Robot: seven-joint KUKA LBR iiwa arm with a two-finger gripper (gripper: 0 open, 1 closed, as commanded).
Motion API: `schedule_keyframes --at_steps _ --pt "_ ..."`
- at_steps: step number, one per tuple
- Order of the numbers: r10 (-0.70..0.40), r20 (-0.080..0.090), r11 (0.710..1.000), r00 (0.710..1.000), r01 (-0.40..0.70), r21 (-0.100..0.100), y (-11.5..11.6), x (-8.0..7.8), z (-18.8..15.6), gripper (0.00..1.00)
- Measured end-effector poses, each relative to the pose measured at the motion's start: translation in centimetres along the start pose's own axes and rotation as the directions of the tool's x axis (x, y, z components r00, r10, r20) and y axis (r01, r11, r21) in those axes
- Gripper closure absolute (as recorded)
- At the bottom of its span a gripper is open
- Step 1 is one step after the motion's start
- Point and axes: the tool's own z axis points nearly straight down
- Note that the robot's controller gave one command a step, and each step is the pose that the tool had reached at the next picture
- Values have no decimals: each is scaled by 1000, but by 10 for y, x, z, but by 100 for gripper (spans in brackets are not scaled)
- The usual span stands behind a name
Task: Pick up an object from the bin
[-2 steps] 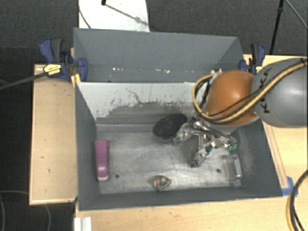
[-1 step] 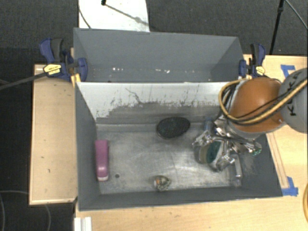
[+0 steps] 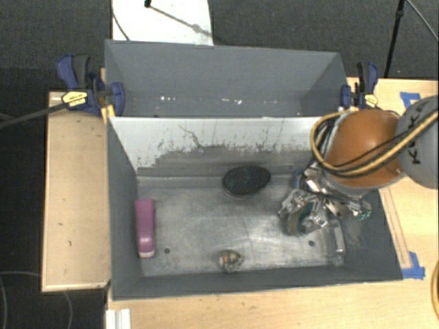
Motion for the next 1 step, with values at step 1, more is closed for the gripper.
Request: schedule_keyframes --at_steps 1 --pt "-245 -1 970 970 245 5 -59 16 -178 100"
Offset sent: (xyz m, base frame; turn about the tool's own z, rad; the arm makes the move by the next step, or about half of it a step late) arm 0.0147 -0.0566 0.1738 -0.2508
